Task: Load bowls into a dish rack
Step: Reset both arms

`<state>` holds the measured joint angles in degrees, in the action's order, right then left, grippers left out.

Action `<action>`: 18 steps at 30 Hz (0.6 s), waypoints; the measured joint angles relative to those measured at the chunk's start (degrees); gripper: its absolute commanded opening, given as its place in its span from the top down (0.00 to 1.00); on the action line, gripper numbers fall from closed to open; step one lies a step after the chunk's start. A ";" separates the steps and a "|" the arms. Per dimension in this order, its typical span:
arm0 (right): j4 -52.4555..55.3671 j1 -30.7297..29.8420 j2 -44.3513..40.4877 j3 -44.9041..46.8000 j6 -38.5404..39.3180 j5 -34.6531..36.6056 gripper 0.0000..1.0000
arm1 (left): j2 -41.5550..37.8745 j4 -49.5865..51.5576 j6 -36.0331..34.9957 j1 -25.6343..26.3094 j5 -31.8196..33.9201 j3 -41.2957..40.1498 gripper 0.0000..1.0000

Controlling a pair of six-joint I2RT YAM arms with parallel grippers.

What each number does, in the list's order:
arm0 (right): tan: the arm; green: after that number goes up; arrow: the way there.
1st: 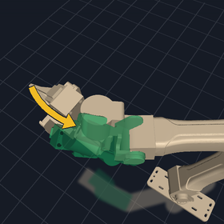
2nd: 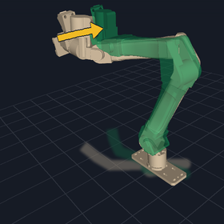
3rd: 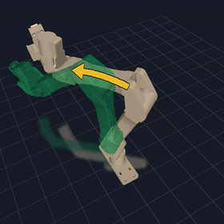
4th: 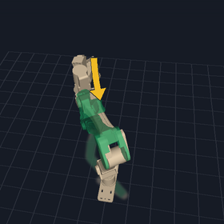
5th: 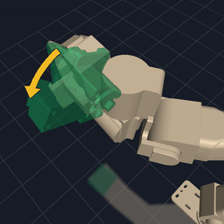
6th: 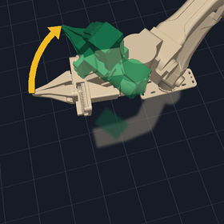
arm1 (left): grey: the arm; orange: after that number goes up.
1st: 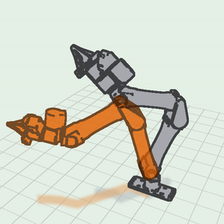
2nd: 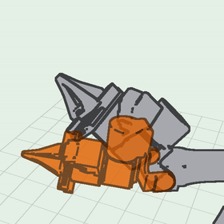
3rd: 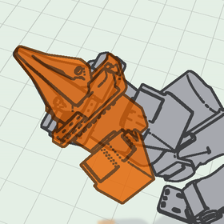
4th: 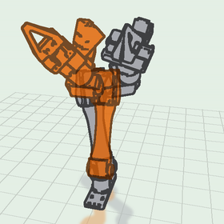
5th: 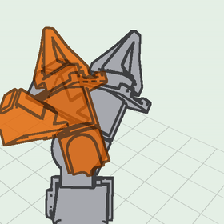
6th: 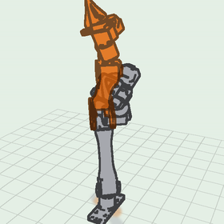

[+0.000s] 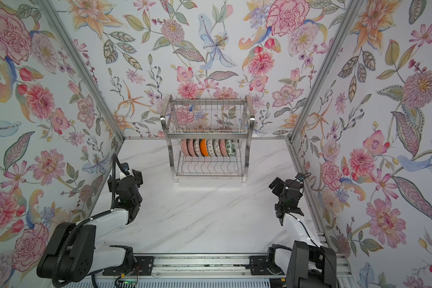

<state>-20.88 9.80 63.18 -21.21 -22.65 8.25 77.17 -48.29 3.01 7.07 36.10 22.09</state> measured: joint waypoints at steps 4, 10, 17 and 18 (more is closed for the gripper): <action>-5.40 -2.89 0.22 1.09 4.04 2.36 0.01 | 7.19 -4.42 0.72 0.00 -1.64 0.02 0.01; -11.41 -8.96 1.95 1.64 11.76 4.31 0.01 | 10.67 -7.89 0.85 0.00 -2.93 0.07 0.01; -21.05 -11.67 5.42 6.49 17.07 5.66 0.01 | 10.58 -16.17 0.17 0.00 -7.45 -4.13 0.01; -22.01 -11.74 6.32 6.64 17.79 5.99 0.01 | 10.58 -16.96 0.07 0.00 -8.00 -4.83 0.01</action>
<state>-42.89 -1.93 69.49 -14.57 -4.86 14.24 87.74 -65.25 3.07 7.07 28.10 17.26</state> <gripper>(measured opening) 0.992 0.993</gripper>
